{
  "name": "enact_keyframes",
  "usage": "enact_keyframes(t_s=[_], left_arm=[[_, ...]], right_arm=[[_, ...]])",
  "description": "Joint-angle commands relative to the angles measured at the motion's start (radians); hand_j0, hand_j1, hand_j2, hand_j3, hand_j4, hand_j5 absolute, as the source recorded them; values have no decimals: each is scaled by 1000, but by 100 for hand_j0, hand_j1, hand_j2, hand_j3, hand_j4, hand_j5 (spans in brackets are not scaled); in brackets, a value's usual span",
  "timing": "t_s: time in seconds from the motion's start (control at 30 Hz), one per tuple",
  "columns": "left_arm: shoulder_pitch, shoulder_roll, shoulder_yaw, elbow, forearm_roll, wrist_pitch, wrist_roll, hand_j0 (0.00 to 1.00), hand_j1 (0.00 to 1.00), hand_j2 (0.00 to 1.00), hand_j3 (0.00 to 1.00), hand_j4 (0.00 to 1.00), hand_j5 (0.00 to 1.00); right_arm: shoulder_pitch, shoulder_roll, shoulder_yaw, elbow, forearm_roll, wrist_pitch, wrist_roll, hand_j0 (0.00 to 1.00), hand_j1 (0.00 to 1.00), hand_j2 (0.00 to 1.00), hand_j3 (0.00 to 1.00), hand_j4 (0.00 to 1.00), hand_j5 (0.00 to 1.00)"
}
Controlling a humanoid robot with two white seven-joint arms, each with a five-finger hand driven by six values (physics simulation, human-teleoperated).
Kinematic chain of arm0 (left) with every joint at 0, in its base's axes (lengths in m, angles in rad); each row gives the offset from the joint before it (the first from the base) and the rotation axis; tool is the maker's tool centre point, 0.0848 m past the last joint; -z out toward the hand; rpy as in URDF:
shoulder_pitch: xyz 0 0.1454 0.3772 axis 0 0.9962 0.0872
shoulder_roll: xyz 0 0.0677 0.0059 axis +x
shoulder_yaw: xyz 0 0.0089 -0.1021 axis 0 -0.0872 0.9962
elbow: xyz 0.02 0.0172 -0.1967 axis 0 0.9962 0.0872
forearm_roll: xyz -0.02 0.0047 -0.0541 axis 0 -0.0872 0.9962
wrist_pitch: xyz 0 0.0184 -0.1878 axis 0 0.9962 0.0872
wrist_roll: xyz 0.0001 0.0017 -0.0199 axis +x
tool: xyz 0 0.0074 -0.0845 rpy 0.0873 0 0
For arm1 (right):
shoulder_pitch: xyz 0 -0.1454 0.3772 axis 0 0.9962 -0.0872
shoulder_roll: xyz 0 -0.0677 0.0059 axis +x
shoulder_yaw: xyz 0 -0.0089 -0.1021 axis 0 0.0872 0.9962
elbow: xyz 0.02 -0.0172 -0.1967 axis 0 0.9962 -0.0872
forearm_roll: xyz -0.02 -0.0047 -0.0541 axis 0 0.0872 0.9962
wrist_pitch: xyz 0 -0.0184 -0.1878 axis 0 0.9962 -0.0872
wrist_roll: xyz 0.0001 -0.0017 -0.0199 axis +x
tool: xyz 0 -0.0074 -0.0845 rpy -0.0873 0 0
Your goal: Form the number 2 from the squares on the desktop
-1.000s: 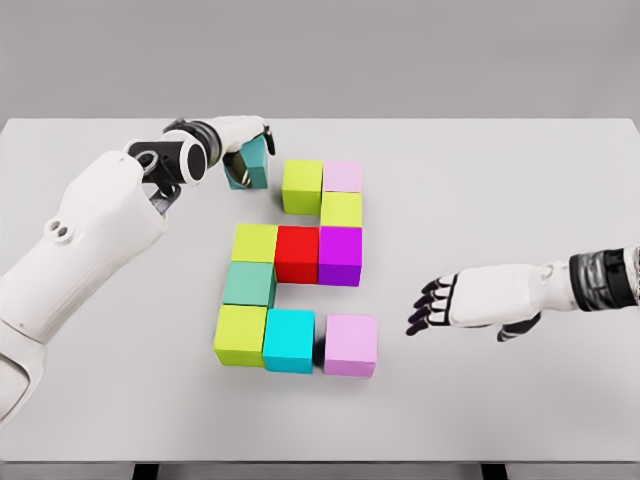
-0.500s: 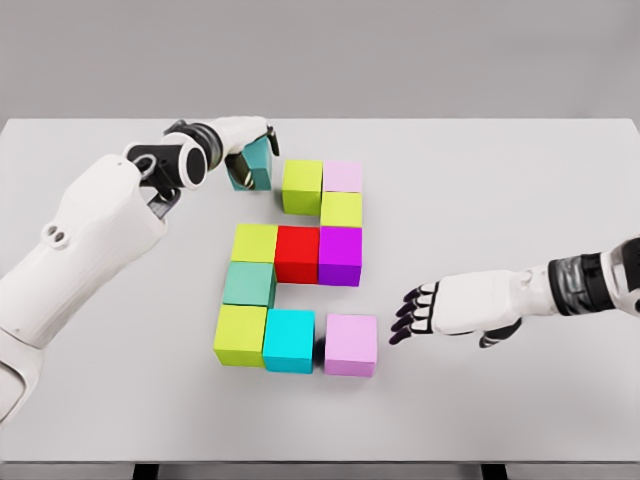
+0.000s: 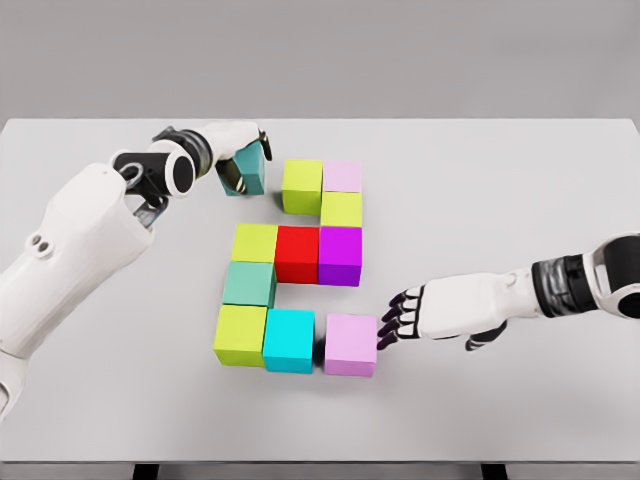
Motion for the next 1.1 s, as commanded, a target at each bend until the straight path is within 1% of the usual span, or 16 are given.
enact_keyframes(t_s=[0.0,0.13,0.2,0.27,0.33,0.43,0.53,0.73,0.87,0.97,1.07], left_arm=[[0,3,1,-8,-4,-4,-3,61,61,61,61,61,61],[0,0,-1,-8,-6,-7,-3,64,64,64,64,64,64],[0,0,-1,-8,-4,-7,-3,69,69,69,69,69,69],[0,-1,-1,-7,-4,-7,-3,78,78,78,78,78,78],[0,-1,-1,-7,-6,-6,-3,81,81,81,81,81,81],[0,-1,-1,-7,-6,-6,-3,84,84,84,84,84,84],[0,-3,-1,-7,-6,-6,-3,85,85,85,85,85,85],[0,-3,-1,-7,-6,-4,-3,85,85,85,85,85,85],[12,-5,1,-7,-10,-4,-3,85,85,85,85,85,85],[12,2,4,-10,-3,-7,-3,88,88,88,88,88,88],[14,20,22,-50,2,-7,-3,96,96,96,96,96,96]], right_arm=[[0,5,0,0,-5,2,0,100,100,100,100,100,100],[-2,12,9,0,-5,2,0,100,100,100,100,100,100],[-3,12,11,0,-5,2,0,100,100,100,100,100,100],[-3,14,12,0,-6,2,0,100,100,100,100,100,100],[-6,12,23,0,-5,2,0,100,100,100,100,100,100],[-9,14,23,0,-5,2,0,100,100,100,100,100,100],[-11,16,23,0,-5,2,0,100,100,100,100,100,100],[-12,16,31,0,-5,2,0,100,100,100,100,100,100],[-17,31,32,0,-5,2,0,100,100,100,100,100,100],[-26,39,45,-2,-5,2,0,100,100,100,100,100,100],[-28,40,45,0,-5,2,0,100,100,100,100,100,100]])
